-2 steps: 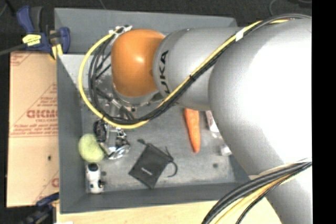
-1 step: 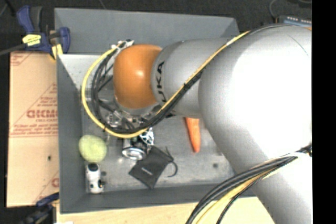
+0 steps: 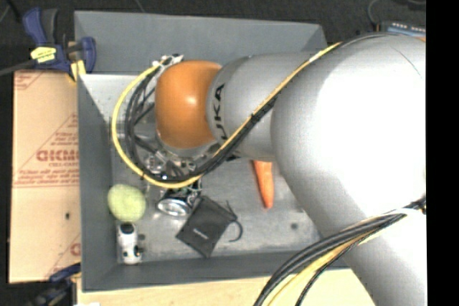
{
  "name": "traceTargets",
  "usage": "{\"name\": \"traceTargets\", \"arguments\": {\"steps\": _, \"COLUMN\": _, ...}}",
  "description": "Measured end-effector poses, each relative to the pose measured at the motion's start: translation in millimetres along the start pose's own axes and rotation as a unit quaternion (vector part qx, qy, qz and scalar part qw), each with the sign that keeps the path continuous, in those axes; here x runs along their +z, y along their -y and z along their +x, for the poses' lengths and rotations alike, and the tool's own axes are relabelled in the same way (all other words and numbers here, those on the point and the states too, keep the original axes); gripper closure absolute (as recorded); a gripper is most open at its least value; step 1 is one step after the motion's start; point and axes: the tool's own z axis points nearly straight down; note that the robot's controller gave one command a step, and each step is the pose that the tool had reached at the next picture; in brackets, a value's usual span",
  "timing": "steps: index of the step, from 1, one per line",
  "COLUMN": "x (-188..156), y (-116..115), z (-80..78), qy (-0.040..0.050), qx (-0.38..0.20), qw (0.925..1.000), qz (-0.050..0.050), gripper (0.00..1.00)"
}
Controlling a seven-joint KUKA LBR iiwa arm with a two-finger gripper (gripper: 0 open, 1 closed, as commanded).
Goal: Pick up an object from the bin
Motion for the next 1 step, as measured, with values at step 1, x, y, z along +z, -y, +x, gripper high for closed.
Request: {"name": "traceTargets", "arguments": {"steps": 1, "x": -36.0, "y": -1.5, "z": 2.6, "qy": -0.0042, "qx": -0.001, "qw": 1.0, "qz": 0.001, "gripper": 1.0}}
